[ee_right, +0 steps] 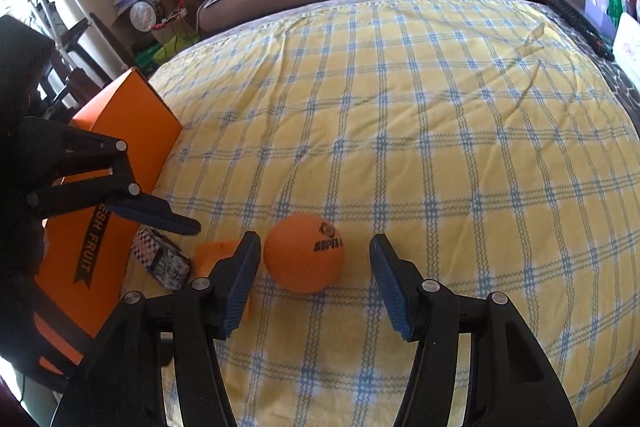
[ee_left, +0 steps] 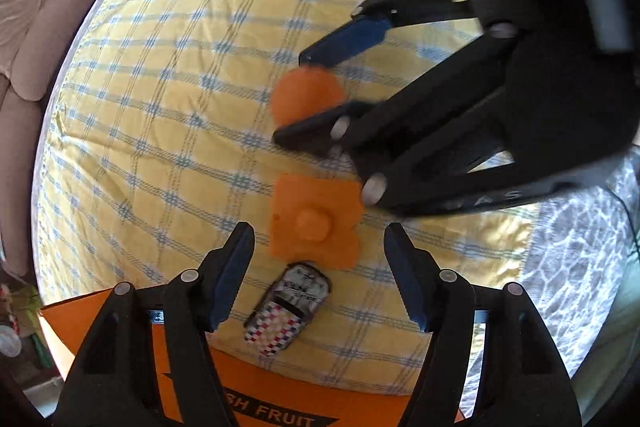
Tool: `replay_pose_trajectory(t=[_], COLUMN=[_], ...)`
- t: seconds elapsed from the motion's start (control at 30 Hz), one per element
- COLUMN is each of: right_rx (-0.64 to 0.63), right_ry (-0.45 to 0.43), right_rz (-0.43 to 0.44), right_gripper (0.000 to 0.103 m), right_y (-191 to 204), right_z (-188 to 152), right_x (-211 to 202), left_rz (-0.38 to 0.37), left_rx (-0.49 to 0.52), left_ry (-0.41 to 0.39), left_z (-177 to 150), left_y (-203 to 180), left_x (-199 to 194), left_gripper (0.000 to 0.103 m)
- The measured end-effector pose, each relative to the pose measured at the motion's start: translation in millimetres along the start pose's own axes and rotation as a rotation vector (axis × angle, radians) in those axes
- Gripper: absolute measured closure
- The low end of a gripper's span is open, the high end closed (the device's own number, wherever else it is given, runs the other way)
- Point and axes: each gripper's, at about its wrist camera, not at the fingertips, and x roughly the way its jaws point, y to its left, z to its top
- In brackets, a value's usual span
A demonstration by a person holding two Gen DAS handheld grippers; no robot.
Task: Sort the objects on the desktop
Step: 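Grasp the foam square with the left tool while the right tool grasps the orange ball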
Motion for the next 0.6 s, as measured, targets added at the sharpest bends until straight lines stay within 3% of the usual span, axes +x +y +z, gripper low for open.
replay_pose_trajectory(t=[0.07,0.2,0.47,0.53,0.6], right_rx=[0.004,0.010,0.019,0.017,0.015], right_ry=[-0.007,-0.009,-0.016,-0.023,-0.029], right_rz=[0.008,0.016,0.036,0.043,0.049], right_gripper=[0.064,0.064,0.064,0.064,0.064], right_y=[-1,-3,-9,-10,-11], right_z=[-1,-5,-12,-13,-14], right_x=[-1,-4,-24,-30,-36], left_rz=[-0.004,-0.003,-0.004,-0.023,-0.065], left_rx=[0.012,0.053,0.076,0.081,0.061], left_ry=[0.056,0.120,0.169,0.180,0.194], left_z=[3,8,23,24,24], left_y=[1,-1,11,15,21], left_x=[7,14,16,17,17], left_gripper=[0.039,0.038,0.023,0.023,0.030])
